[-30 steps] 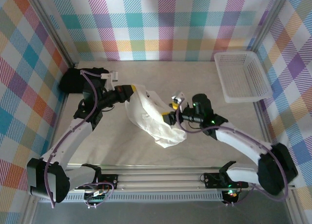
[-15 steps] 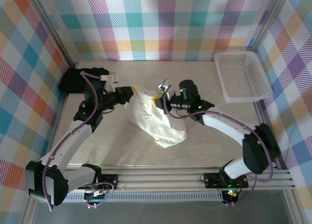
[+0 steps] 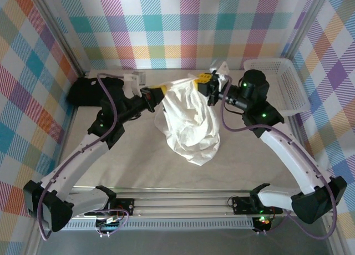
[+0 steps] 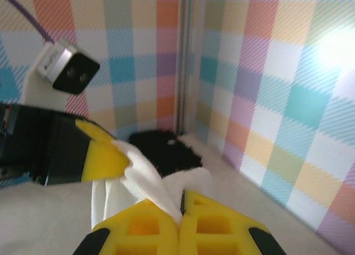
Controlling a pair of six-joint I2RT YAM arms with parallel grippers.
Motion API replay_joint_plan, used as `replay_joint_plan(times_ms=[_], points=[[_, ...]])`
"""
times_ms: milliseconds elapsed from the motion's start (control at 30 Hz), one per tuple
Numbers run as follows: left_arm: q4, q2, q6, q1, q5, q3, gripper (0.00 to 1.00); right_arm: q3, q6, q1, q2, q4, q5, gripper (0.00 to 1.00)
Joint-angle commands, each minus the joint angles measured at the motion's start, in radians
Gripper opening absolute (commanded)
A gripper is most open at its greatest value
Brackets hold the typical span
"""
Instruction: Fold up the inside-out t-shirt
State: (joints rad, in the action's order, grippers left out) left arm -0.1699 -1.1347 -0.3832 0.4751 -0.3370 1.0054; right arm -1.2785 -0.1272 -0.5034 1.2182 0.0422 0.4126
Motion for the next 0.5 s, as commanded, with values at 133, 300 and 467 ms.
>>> replay_joint_plan(times_ms=[133,300,467], points=[[0.205,0.062,0.117,-0.003,0.108,-0.216,0.09,-0.01,-0.05,0.004,0.12,0.164,0.316,0.0],[0.209,0.215,0.159,0.001,0.127,-0.337,0.28,0.01,-0.018,-0.001,0.206,0.117,0.439,0.0],[0.181,0.27,0.206,0.039,0.136,-0.323,0.54,0.0,-0.015,-0.009,0.243,0.115,0.509,0.0]])
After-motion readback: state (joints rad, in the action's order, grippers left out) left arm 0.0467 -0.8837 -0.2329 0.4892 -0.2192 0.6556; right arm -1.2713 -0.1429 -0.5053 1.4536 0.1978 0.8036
